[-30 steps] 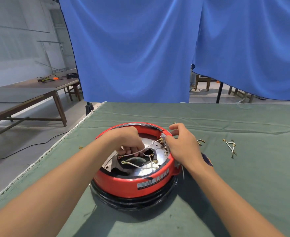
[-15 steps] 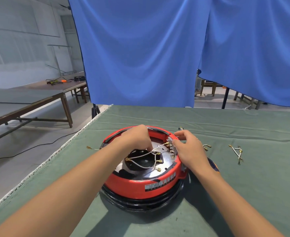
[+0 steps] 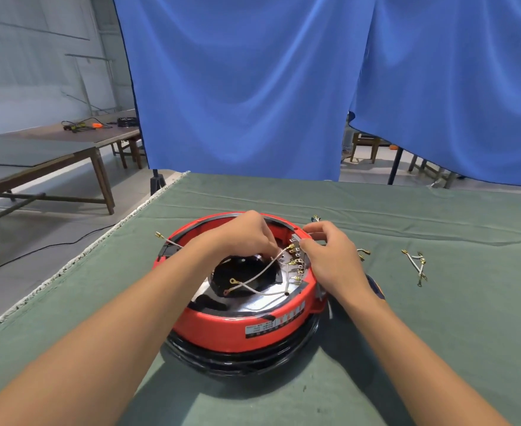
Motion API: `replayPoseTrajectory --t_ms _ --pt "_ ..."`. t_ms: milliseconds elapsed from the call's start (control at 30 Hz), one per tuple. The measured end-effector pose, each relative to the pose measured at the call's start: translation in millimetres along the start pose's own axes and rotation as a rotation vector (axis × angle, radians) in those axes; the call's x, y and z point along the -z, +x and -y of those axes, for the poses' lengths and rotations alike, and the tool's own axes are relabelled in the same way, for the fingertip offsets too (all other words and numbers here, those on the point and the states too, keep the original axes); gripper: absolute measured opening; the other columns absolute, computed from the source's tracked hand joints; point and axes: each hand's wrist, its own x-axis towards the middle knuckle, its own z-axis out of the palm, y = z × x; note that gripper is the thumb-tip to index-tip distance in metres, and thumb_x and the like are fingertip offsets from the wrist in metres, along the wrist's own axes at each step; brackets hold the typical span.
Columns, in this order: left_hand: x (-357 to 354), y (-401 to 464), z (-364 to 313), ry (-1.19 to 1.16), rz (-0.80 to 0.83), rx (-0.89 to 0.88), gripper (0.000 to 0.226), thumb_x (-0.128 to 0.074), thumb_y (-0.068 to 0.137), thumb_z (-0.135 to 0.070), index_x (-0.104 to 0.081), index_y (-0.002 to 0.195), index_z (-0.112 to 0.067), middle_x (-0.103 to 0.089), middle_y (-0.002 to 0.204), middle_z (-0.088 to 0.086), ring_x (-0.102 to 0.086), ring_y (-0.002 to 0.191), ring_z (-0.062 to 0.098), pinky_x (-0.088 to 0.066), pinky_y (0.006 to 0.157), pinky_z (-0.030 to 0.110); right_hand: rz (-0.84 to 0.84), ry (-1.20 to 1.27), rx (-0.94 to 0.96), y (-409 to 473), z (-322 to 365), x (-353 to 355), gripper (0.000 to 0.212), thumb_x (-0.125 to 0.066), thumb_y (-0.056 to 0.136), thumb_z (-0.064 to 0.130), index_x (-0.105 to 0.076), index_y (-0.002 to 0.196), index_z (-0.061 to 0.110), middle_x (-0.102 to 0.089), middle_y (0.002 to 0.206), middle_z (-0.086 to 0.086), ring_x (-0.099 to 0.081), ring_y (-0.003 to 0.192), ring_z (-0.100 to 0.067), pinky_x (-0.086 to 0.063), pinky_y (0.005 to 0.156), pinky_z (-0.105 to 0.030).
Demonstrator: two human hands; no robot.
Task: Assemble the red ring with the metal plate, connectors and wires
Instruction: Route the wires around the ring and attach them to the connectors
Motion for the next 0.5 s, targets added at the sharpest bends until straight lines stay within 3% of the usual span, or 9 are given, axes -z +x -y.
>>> replayPoseTrajectory --t_ms 133,333,500 --pt "-0.3 1.5 2.0 -0.018 0.006 -0.008 0.007 -0.073 0.077 -0.018 -0.077 0.07 -0.017 -0.061 0.052 -0.011 -0.048 0.044 -0.004 -0.038 0.047 0.01 -0.017 0.021 -0.007 1.5 -1.0 -1.1 0.009 -0.057 0.087 0.021 -0.06 0.096 0.024 -0.062 0.102 0.007 -0.058 0.096 -0.015 -0.042 0.079 -0.03" --pt "-5.0 2.1 0.6 0.061 -0.049 -0.044 0.013 -0.071 0.079 -0.024 -0.073 0.067 -0.029 -0.067 0.068 -0.013 -0.061 0.08 0.015 -0.046 0.085 0.037 -0.033 -0.026 -0.005 9.8 -3.0 0.1 0.008 -0.06 0.084 0.022 -0.061 0.079 0.027 -0.064 0.08 0.012 -0.062 0.082 -0.016 -0.048 0.074 -0.033" --pt "-5.6 -1.2 3.5 -0.037 -0.048 -0.055 0.008 -0.072 0.078 -0.019 -0.077 0.073 -0.022 -0.067 0.064 -0.013 -0.06 0.07 0.01 -0.048 0.073 0.03 -0.079 -0.035 -0.045 21.4 -3.3 -1.5 0.013 -0.058 0.085 0.017 -0.065 0.076 0.024 -0.066 0.078 0.011 -0.064 0.083 -0.015 -0.051 0.075 -0.033"
